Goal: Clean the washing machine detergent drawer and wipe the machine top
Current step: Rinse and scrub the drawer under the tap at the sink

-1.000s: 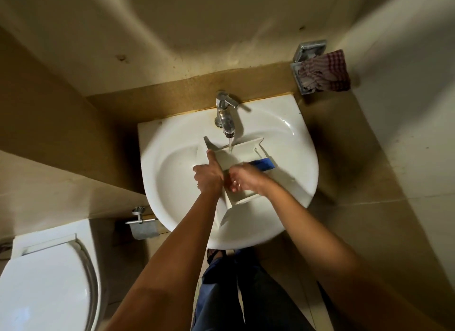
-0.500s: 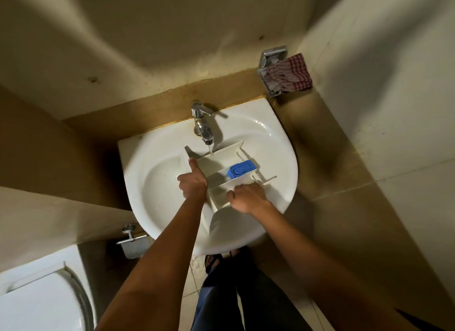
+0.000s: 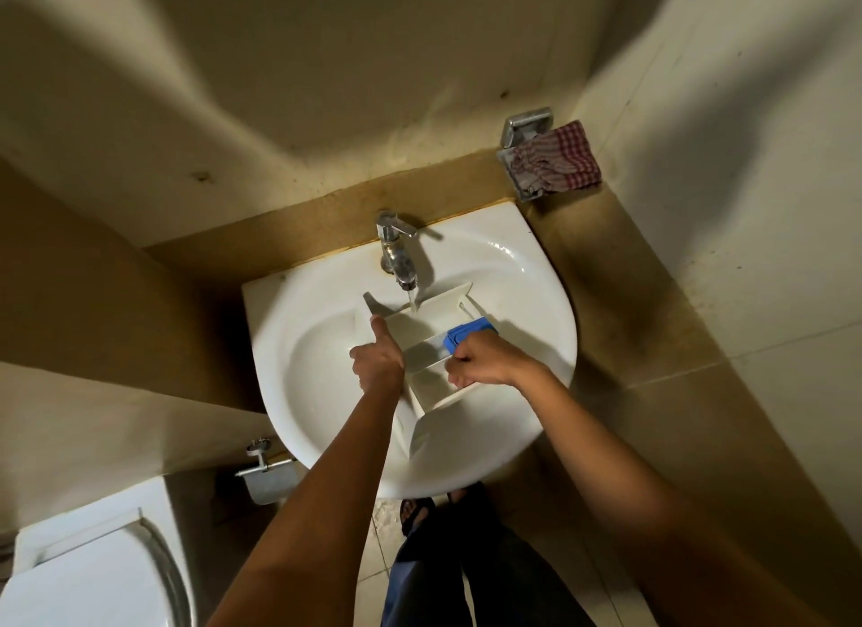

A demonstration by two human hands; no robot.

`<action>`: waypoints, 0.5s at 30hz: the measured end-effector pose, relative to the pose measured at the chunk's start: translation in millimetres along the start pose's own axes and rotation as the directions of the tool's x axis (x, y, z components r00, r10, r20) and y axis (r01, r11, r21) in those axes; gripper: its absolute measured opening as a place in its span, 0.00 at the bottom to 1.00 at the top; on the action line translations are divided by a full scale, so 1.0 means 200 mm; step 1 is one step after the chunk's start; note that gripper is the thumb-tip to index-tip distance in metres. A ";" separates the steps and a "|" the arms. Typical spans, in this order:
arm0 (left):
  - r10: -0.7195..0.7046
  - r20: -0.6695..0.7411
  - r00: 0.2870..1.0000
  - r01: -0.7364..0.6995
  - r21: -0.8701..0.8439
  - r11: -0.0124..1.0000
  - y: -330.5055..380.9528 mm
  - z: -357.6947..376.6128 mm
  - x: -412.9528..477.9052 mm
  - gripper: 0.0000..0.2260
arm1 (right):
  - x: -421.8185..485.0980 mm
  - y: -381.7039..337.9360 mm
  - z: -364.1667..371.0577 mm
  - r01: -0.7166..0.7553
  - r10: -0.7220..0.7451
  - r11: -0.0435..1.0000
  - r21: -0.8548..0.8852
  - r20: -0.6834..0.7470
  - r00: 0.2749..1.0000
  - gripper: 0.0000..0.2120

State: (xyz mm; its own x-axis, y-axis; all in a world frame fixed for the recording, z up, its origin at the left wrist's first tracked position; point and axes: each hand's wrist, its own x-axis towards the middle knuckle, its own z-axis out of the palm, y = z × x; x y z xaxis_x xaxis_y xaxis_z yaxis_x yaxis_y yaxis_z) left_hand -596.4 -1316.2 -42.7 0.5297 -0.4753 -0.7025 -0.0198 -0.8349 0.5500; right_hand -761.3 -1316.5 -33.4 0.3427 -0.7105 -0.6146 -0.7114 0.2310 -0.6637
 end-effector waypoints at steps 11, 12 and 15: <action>0.025 -0.035 0.999 -0.024 0.018 1.000 -0.01 0.02 0.02 0.35 | 0.45 -0.34 -0.01 -0.135 0.226 -0.021 0.991 0.136 0.964 0.10; 0.026 -0.034 0.999 -0.025 0.020 0.999 -0.01 0.02 0.02 0.35 | 0.46 -0.36 -0.01 -0.149 0.220 -0.064 0.987 0.159 0.962 0.09; 0.032 -0.030 0.999 -0.031 0.021 0.999 -0.01 0.02 0.03 0.35 | 0.47 -0.39 -0.04 -0.189 0.189 -0.117 0.975 0.208 0.960 0.10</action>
State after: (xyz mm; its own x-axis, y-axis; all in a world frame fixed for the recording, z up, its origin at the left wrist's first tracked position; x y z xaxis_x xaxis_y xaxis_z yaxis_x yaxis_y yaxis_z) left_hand -597.7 -1318.2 -49.8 0.5540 -0.4931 -0.6708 -0.0537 -0.8252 0.5623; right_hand -678.0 -1407.2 -35.9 0.3219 -0.4995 -0.8043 0.6166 0.7552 -0.2222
